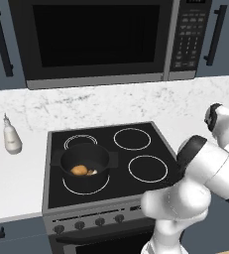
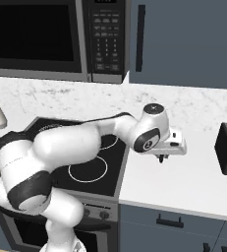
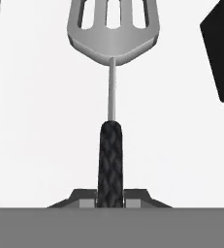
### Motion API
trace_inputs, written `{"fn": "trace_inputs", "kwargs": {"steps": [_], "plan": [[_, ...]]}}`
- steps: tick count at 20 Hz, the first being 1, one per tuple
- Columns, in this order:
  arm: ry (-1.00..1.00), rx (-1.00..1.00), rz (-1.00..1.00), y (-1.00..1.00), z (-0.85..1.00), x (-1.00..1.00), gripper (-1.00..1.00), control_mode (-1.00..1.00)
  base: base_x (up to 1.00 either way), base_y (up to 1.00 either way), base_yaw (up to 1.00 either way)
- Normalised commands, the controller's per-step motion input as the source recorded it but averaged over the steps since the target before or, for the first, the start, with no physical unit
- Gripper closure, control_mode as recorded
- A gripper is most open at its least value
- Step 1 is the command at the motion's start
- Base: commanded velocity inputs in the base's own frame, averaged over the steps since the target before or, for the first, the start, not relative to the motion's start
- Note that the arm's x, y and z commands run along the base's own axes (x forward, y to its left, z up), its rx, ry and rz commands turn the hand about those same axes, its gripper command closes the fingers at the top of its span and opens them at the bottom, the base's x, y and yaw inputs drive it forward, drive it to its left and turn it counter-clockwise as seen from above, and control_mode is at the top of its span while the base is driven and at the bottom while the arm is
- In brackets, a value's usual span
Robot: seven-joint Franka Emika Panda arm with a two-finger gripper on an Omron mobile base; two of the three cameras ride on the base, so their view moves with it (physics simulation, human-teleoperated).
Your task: Put the mushroom and potato in the pot. Retrieve the spatula and lightly stir the vegetables in the pot.
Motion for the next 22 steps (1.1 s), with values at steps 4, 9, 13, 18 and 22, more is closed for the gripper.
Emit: {"fn": "trace_inputs", "kwargs": {"steps": [4,9,13,18,22], "plan": [[0.00,-0.31,0.49,0.88,0.48,-1.00,1.00,-1.00,0.00,0.00,0.00],[0.00,-0.34,0.44,0.95,0.73,-0.95,1.00,-1.00,0.00,0.00,0.00],[0.00,-0.39,0.41,0.95,1.00,-0.72,1.00,-1.00,0.00,0.00,0.00],[0.02,-0.54,0.40,1.00,0.95,-0.31,1.00,-1.00,0.00,0.00,0.00],[0.08,-0.52,0.35,1.00,0.89,-0.02,1.00,-1.00,0.00,0.00,0.00]]}}
